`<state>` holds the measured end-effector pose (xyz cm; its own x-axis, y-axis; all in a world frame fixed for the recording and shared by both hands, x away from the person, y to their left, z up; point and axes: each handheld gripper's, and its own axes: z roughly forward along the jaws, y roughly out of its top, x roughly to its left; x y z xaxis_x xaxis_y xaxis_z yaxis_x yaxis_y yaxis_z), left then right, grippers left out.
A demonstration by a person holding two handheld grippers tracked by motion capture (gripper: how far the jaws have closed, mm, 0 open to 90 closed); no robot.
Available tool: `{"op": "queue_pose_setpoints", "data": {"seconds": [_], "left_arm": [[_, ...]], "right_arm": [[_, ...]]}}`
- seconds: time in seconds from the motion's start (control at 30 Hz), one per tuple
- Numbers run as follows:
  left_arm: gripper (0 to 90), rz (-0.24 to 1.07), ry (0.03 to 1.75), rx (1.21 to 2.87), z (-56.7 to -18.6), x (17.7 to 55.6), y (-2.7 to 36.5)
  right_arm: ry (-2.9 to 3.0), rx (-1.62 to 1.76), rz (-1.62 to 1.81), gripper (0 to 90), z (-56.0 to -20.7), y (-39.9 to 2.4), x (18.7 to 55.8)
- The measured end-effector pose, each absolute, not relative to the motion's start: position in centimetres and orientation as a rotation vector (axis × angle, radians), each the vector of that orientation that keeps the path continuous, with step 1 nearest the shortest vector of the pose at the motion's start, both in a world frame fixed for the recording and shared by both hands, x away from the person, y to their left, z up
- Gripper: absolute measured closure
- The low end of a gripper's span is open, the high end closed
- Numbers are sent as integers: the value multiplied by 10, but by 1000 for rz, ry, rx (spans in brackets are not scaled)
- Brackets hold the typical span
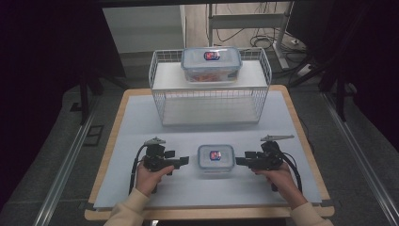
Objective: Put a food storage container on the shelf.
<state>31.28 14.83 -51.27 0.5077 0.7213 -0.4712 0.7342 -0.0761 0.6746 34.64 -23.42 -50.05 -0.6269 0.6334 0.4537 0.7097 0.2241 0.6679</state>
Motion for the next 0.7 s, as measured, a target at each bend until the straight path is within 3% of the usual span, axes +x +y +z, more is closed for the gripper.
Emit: {"op": "queue_pose_setpoints", "data": {"seconds": [0.7], "left_arm": [[217,-267,1185,1803,-528,338,104]], "right_arm": [[-2266,-1325,-1264,278,-517,-205,367]]}}
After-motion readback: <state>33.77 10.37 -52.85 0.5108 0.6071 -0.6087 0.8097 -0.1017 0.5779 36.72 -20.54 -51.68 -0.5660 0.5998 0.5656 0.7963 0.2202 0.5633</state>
